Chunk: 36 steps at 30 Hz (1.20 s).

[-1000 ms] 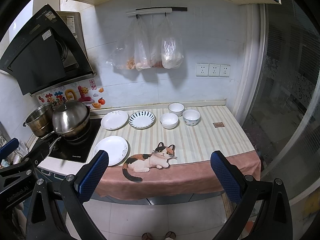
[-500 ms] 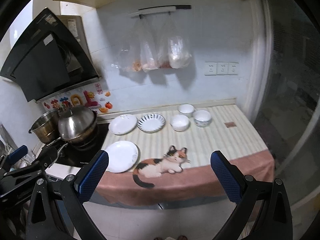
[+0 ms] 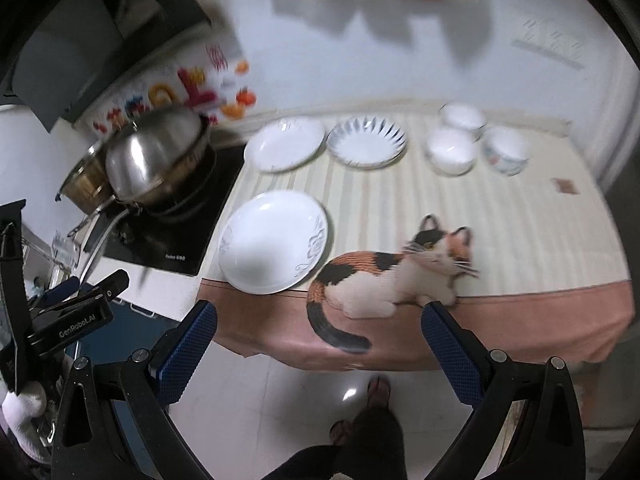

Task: Organize plates and bowls
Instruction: 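Reach both grippers to the grey-floral white plate and grip its rim, then lift the grey-floral plate off the cloth with both grippers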

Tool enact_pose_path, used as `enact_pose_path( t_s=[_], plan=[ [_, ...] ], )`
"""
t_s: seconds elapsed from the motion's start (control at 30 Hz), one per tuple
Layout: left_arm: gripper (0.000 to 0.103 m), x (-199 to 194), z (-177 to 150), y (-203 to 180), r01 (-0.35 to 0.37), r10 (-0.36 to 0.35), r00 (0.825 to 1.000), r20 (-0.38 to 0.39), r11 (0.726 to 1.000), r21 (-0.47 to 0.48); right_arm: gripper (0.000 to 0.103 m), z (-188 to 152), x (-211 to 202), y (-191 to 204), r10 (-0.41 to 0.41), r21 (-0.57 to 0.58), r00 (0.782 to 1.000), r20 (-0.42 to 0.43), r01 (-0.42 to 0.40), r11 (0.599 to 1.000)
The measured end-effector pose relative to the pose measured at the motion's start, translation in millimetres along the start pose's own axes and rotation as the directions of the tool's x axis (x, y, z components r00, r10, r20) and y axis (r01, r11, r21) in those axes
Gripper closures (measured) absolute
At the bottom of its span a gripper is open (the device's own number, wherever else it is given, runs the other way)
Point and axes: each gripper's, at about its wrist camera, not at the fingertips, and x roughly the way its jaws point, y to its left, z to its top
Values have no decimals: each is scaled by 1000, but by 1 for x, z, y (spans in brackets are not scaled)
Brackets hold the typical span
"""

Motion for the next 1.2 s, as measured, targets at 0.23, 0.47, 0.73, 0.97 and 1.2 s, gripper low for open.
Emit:
enact_pose_path(
  t_s=[0.23,0.47,0.73,0.97,1.2],
  plan=[
    [22,103,43,-12,25,-39,981,-192,997,-76,0,52,139,-26,99,18,981,-169,-97,995],
    [36,185,64,-31,24,-41,953,-301,998,-59,18,78,256,-43,138,32,933,-332,-135,990],
    [54,220,64,-32,104,-135,919,-370,989,-102,40,87,322,-47,219,71,870,-441,-210,975],
    [70,213,63,-37,152,-182,910,-372,982,-110,84,90,337,-37,289,100,833,-471,-275,956],
    [71,211,60,-44,145,-175,912,-370,984,-107,91,90,337,-36,309,106,829,-467,-294,950]
  ],
)
